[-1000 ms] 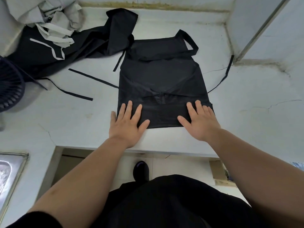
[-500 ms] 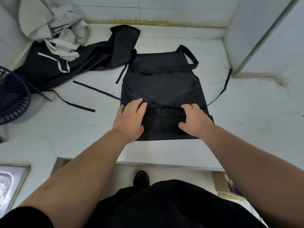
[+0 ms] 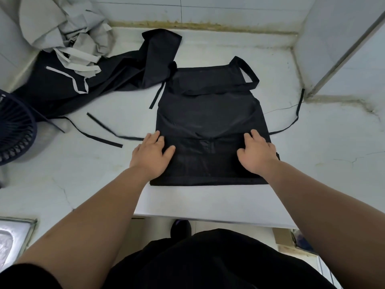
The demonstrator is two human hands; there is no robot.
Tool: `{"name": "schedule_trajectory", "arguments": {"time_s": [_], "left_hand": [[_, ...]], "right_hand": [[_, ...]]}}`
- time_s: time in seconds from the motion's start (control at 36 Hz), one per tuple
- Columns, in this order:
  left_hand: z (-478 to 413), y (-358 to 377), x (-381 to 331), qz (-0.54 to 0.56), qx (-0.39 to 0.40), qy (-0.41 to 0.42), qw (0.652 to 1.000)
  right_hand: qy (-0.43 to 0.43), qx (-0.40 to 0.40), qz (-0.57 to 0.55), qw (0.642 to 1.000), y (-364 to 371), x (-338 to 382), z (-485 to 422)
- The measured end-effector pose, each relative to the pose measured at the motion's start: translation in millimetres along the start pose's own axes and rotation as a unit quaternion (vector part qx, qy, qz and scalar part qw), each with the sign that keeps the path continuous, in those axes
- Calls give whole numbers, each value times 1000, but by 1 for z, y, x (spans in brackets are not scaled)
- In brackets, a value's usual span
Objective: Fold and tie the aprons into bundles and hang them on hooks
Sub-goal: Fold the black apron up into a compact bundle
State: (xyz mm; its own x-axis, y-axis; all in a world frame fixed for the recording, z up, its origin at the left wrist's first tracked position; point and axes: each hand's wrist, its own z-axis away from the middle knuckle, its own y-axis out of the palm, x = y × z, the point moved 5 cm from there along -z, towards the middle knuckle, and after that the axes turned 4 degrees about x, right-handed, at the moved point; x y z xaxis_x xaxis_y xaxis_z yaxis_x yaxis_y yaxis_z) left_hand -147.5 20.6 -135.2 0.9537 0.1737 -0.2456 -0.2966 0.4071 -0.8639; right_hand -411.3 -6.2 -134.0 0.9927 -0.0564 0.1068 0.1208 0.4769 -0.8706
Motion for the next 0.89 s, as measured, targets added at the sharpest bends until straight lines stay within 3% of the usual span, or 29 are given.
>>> {"name": "schedule_trajectory", "arguments": {"time_s": [0.19, 0.42, 0.53, 0.58, 0.72, 0.81, 0.89], "left_hand": [[1, -8, 32, 76, -133, -72, 986], [7, -12, 38, 104, -136, -105, 980], [21, -10, 27, 120, -162, -93, 975], [29, -9, 13, 128, -193, -38, 972], [47, 7, -30, 71, -146, 110, 981], [55, 21, -41, -55, -90, 107, 989], [58, 29, -39, -79, -42, 84, 992]], "right_hand": [[0, -32, -6, 999, -3, -7, 3], [43, -62, -32, 997, -12, -25, 14], [47, -74, -47, 995, -14, -34, 19], [18, -77, -58, 995, -14, -34, 21], [-15, -96, -25, 995, -14, -28, 28], [-90, -150, -23, 984, -15, -16, 38], [-139, -57, -42, 988, -5, -6, 48]]}}
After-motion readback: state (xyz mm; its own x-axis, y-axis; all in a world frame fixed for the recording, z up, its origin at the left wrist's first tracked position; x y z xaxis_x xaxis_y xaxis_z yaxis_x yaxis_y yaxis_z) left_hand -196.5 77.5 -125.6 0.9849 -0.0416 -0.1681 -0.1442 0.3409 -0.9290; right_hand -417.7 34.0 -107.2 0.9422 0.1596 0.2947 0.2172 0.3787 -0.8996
